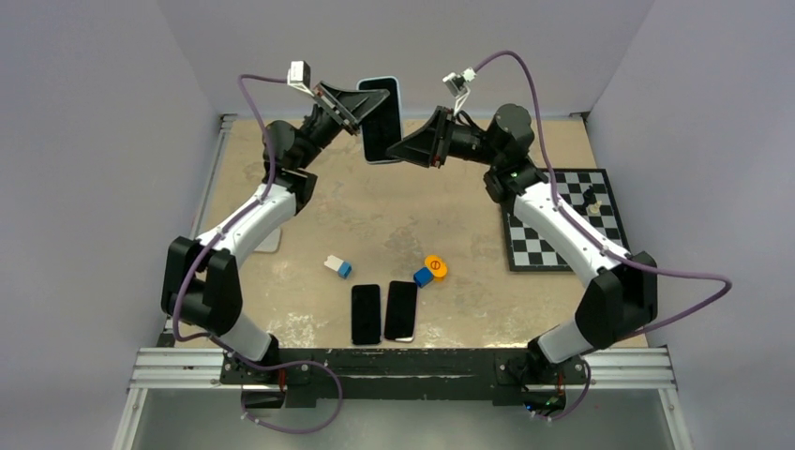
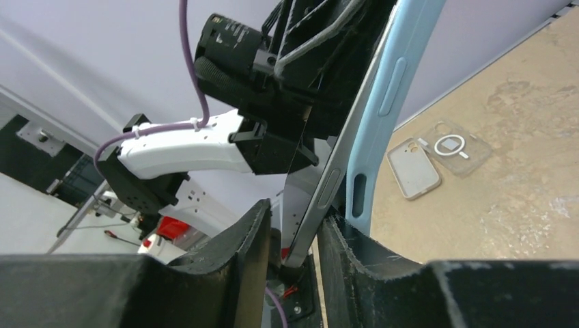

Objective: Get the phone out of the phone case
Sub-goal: Remove the phone case from the phone.

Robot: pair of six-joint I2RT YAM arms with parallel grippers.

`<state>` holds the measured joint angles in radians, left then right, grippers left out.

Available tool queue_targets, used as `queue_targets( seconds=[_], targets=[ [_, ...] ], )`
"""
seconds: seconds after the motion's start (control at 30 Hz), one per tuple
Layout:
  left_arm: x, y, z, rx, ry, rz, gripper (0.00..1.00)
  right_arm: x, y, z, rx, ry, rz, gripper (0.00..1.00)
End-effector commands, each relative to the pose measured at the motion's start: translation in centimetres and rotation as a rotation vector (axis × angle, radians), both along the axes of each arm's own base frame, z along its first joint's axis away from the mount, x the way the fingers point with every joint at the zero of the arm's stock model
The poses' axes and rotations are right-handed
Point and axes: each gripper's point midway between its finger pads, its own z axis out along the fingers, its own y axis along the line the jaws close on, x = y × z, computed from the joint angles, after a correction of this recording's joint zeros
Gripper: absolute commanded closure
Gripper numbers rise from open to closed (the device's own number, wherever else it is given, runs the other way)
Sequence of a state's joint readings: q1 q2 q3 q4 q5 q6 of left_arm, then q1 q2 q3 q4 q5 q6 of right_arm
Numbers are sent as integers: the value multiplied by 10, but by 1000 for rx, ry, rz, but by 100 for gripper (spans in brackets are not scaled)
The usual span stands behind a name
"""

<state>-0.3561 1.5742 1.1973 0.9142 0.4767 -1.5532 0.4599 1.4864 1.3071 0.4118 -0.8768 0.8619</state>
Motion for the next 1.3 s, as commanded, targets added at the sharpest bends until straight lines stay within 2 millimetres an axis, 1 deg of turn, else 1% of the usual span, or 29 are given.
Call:
queue_targets(
  seconds=[0.0, 0.07, 0.1, 0.13, 0.17, 0.23, 0.27, 0.3, 0.33, 0.37, 0.43, 0.53, 0.6, 0.63, 0.73, 0.77, 0.87, 0.97, 1.07, 1.17, 1.27],
  targets=[
    [-65, -11, 44, -20, -150, -132, 100, 21, 8, 20, 75, -3, -25, 73],
    [-66, -12, 39, 27, -154, -124, 100, 17, 10, 24, 97, 4, 21, 87],
    [-67, -12, 35, 54, -158, -118, 98, 15, 10, 25, 107, 8, 35, 91],
    [-68, -12, 32, 81, -160, -113, 92, 13, 10, 26, 116, 11, 49, 97],
    [-68, -13, 28, 108, -167, -110, 82, 9, 10, 27, 125, 14, 67, 100],
    [-68, -9, 20, 135, -166, -112, 64, 0, 7, 32, 146, 18, 104, 100],
    [-67, -2, 16, 141, -172, -105, 50, -5, 5, 35, 154, 16, 118, 100],
    [-70, 4, 16, 140, -192, -101, 39, -10, 2, 38, 158, 14, 128, 100],
    [-70, 10, 9, 146, -194, -97, 29, -14, -1, 40, 157, 14, 129, 100],
    [-73, 16, 8, 152, -211, -95, 22, -17, -3, 41, 152, 17, 129, 100],
    [-78, 25, 1, 175, -238, -102, 15, -22, -10, 44, 144, 19, 131, 100],
    [-96, 31, -4, 206, -314, -118, 11, -28, -16, 44, 139, 36, 147, 100],
    [-107, 31, -10, 244, -370, -131, 11, -33, -18, 42, 139, 51, 167, 100],
    [-112, 30, -15, 270, -388, -140, 13, -35, -18, 41, 142, 56, 182, 100],
    [-121, 30, -31, 348, -428, -144, 33, -44, -20, 40, 154, 68, 224, 100],
    [-121, 30, -37, 377, -431, -143, 39, -47, -21, 39, 157, 69, 233, 100],
    [-123, 30, -49, 432, -430, -134, 47, -50, -22, 37, 157, 68, 239, 100],
    [-127, 30, -52, 441, -446, -143, 56, -53, -23, 37, 156, 63, 239, 100],
    [-128, 29, -56, 447, -445, -149, 60, -55, -24, 40, 162, 59, 241, 100],
    [-128, 29, -61, 459, -439, -152, 69, -58, -25, 42, 172, 59, 250, 100],
    [-127, 29, -64, 470, -432, -142, 69, -60, -26, 43, 181, 64, 258, 100]
  ],
)
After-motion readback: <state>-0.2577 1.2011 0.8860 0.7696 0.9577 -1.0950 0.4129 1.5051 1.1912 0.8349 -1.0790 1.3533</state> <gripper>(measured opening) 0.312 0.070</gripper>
